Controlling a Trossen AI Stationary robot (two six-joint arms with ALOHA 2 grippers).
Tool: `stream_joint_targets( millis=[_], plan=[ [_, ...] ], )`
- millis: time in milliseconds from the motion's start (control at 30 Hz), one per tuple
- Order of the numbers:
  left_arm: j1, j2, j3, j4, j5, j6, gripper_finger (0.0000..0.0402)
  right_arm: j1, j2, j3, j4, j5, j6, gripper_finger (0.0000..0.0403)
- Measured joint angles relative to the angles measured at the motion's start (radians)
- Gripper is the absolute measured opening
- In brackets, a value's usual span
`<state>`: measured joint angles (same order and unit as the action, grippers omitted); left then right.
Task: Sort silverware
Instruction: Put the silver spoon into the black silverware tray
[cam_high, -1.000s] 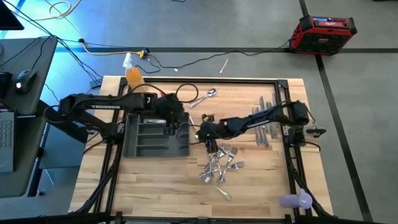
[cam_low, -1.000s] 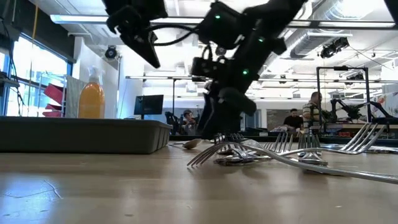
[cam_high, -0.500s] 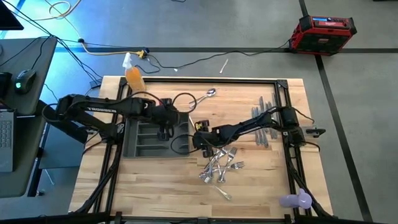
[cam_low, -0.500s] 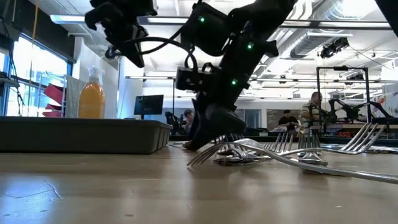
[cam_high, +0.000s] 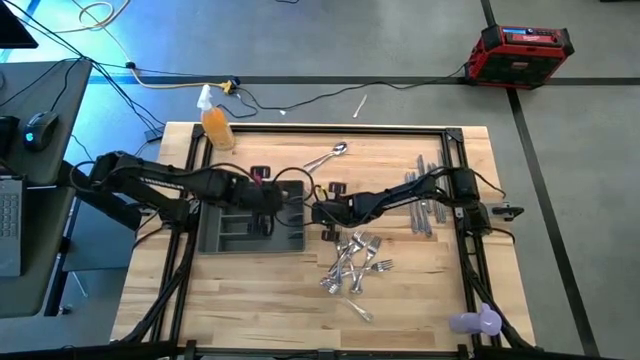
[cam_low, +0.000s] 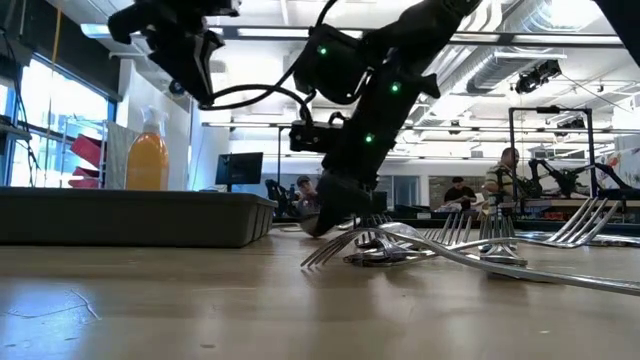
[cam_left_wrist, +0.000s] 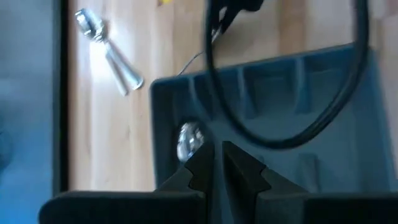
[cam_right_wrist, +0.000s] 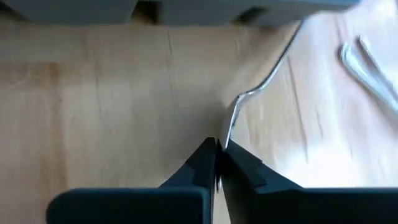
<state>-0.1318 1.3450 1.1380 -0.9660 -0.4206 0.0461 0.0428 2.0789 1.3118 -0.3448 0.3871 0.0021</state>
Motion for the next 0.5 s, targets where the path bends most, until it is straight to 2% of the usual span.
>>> stream_joint_targets(
  millis=[267, 333, 400, 500],
  plan=[
    [-0.083, -0.011, -0.019, -0.096, -0.246, -0.087, 0.0015, 0.001, -0.147, -0.017, -0.050, -0.021, 0.159, 0.0000],
    [-0.103, -0.025, -0.063, -0.080, -0.334, -0.088, 0.0015, -0.006, -0.212, -0.071, -0.003, -0.031, 0.184, 0.0000],
    [-0.117, -0.046, -0.118, -0.042, -0.416, -0.090, 0.0015, -0.025, -0.296, -0.154, 0.077, -0.088, 0.219, 0.0000],
    [-0.133, -0.075, -0.220, 0.086, -0.491, -0.057, 0.0015, -0.058, -0.441, -0.328, 0.299, -0.196, 0.303, 0.0000]
  ],
)
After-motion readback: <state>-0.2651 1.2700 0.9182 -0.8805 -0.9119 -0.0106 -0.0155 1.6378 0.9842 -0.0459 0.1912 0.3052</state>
